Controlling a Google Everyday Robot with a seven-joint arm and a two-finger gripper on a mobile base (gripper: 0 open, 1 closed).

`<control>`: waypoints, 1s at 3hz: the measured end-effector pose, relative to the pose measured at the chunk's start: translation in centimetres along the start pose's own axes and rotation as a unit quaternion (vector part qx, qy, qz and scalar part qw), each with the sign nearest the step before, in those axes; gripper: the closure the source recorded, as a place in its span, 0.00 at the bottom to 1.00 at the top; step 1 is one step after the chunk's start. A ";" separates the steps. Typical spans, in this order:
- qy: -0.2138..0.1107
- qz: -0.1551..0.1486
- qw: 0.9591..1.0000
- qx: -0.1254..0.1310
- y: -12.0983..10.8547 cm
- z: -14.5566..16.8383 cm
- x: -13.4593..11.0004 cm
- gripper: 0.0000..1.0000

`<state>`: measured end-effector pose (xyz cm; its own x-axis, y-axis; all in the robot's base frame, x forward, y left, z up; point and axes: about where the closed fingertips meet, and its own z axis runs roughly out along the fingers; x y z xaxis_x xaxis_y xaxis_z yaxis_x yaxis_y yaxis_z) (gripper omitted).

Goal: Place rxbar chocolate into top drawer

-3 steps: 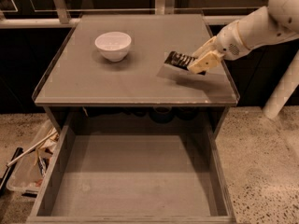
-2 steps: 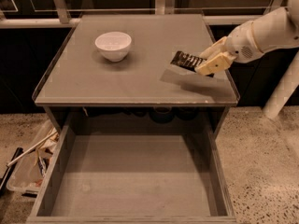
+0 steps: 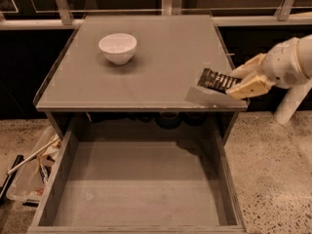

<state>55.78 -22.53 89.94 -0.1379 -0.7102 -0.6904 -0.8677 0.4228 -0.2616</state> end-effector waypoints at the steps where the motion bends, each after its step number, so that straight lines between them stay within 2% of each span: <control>1: 0.022 -0.020 1.000 0.006 3.2 -1.3 2.2 1.00; 2: 0.034 -0.029 0.999 -0.009 6.4 -0.9 4.0 1.00; 3: 0.024 -0.030 0.999 -0.036 9.3 0.4 5.1 1.00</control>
Offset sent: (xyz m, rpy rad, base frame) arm -0.1001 -0.0075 -0.0673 -0.1146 0.0343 0.0605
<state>47.19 -22.01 83.72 -0.1059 -0.7605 -0.6407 -0.9071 0.3378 -0.2511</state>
